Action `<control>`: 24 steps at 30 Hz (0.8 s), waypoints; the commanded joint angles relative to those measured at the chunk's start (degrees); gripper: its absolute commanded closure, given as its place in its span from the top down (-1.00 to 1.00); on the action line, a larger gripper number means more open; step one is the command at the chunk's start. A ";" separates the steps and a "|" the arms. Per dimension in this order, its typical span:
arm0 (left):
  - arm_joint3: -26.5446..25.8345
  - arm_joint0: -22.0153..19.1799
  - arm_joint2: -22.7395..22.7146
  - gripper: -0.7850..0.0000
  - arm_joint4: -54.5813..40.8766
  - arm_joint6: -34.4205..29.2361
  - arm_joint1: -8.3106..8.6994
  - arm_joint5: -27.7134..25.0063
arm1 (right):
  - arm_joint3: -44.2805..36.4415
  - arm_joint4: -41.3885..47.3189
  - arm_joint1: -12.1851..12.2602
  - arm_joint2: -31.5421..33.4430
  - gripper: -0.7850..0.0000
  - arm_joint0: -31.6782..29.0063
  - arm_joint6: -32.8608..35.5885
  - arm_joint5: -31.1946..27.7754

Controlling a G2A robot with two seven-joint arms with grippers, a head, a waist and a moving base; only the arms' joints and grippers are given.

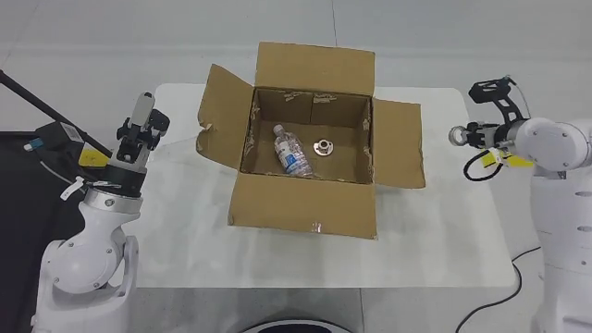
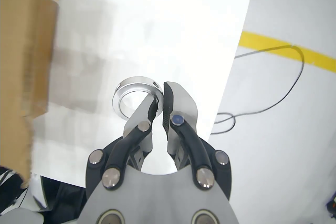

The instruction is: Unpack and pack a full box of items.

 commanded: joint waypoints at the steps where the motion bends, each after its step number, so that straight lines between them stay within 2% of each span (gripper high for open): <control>1: 0.00 0.00 0.00 1.00 0.00 0.00 0.00 0.00 | -6.47 3.13 -0.09 -0.30 -1.00 0.63 -1.00 0.31; 5: 0.00 0.00 0.00 1.00 0.00 0.00 0.00 0.00 | -11.16 9.02 -0.65 -5.09 -1.00 3.91 -2.30 -0.93; 8: 0.00 0.00 0.00 1.00 0.00 0.00 0.00 0.00 | -10.97 10.43 -1.61 -12.81 -1.00 7.57 -3.34 -1.62; 16: 0.00 0.00 0.00 1.00 0.00 0.00 0.00 0.00 | -1.11 8.10 -5.86 -35.68 -1.00 16.49 -4.30 -2.43; 20: 0.00 0.00 0.00 1.00 0.00 0.00 0.00 0.00 | 3.50 7.34 -7.91 -42.86 -1.00 18.42 -5.21 -2.67; 24: 0.00 0.00 0.00 1.00 0.00 0.00 0.00 0.00 | 7.11 4.10 -9.41 -47.41 -1.00 19.29 -6.18 -0.73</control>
